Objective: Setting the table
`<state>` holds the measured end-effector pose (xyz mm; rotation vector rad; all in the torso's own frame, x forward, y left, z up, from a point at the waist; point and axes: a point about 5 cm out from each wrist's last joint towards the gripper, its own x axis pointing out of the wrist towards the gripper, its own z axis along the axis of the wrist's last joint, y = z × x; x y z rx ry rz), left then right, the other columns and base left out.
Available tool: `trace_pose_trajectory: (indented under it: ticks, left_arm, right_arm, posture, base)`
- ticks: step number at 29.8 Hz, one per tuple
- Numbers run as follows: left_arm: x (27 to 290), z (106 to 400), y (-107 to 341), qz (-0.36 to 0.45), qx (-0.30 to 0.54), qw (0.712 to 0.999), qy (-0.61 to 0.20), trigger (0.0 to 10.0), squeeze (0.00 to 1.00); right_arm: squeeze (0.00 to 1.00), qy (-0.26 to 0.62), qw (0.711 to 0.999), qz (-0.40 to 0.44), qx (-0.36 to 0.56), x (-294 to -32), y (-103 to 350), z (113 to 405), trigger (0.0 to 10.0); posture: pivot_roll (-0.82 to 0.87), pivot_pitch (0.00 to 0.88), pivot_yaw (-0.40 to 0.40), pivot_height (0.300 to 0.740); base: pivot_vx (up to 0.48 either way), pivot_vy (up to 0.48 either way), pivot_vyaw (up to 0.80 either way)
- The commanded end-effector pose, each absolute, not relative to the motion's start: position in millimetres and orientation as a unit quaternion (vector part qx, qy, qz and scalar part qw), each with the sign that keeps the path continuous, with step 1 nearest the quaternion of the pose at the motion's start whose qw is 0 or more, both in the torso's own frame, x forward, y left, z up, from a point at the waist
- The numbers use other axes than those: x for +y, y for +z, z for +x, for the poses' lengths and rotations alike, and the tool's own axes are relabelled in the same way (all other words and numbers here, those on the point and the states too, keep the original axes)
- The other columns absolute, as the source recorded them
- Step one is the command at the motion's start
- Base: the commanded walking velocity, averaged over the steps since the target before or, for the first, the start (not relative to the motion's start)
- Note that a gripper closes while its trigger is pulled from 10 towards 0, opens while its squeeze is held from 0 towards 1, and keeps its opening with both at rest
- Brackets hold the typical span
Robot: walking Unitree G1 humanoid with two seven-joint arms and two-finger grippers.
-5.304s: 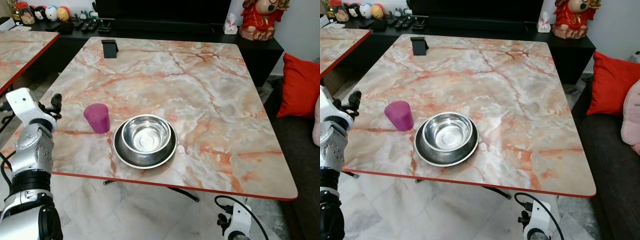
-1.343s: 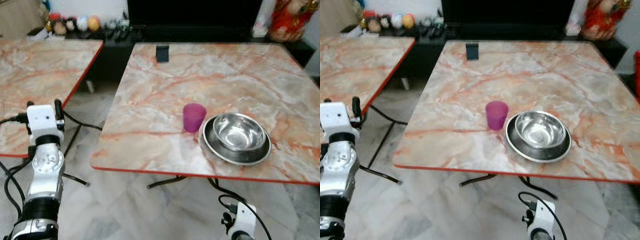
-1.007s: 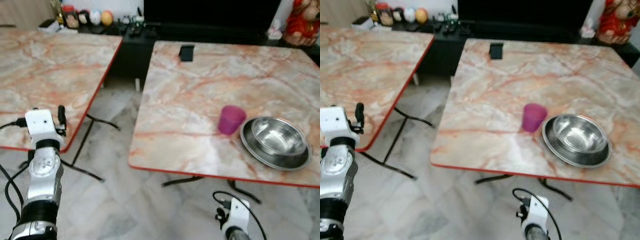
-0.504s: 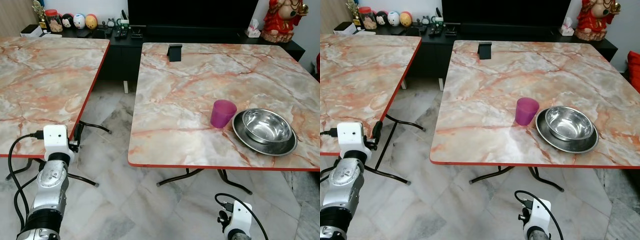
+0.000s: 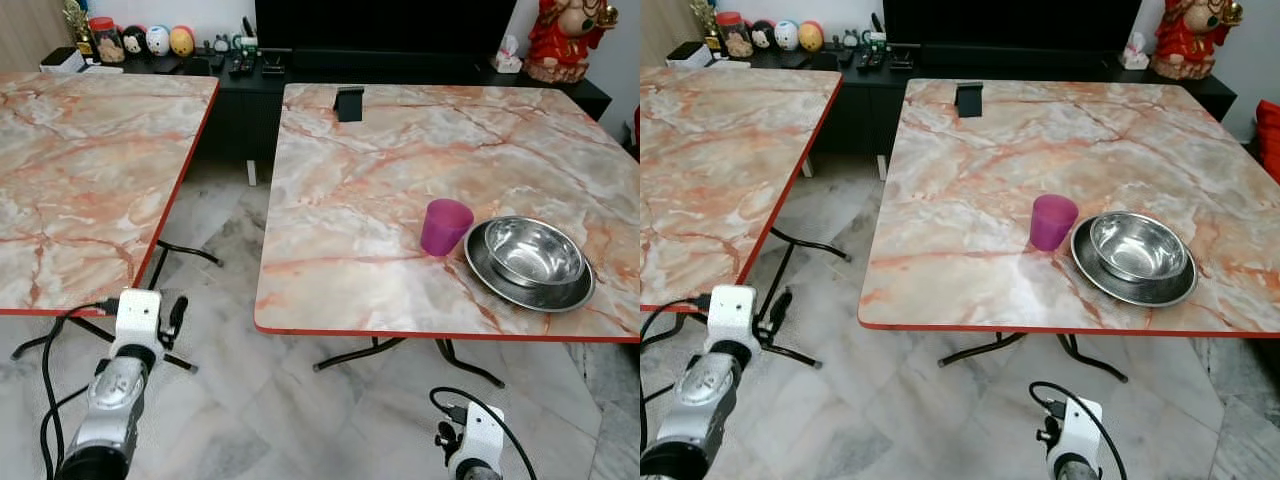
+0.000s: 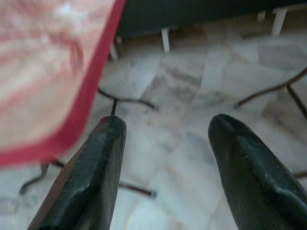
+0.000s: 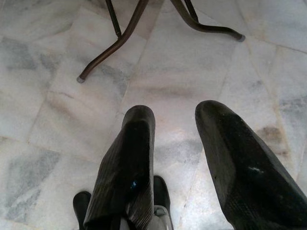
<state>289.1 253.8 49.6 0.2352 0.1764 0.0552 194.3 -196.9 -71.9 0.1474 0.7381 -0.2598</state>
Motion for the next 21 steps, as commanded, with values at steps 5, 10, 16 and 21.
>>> trace_pose_trajectory:
  ticks: [5,10,16,21]
  left_arm:
    - [249.2,272.3,17.0,0.131,0.164,0.978,0.012,10.0,0.00]
    - [246.5,262.5,0.0,0.122,0.208,0.970,0.012,10.0,0.00]
    - [251.0,243.7,-20.5,0.122,0.269,0.955,0.032,10.0,0.00]
    - [254.2,232.2,-30.7,0.136,0.302,0.943,0.033,10.0,0.00]
  right_arm:
    - [0.00,-0.132,0.921,0.074,0.360,-199.6,-72.2,192.8,10.0]
    - [0.00,-0.133,0.921,0.074,0.360,-200.0,-72.2,192.7,10.0]
    - [0.00,-0.134,0.920,0.073,0.361,-201.4,-72.4,192.0,10.0]
    - [0.00,-0.134,0.919,0.072,0.363,-201.1,-72.6,191.9,10.0]
  posture:
    - [0.05,0.065,-0.018,0.740]
    - [0.05,0.066,-0.019,0.740]
    - [0.04,0.065,-0.020,0.740]
    - [0.05,0.065,-0.020,0.740]
  base:
    - [0.000,0.000,0.00]
    - [0.000,0.000,0.00]
    - [0.000,0.000,0.00]
    - [0.000,0.000,0.00]
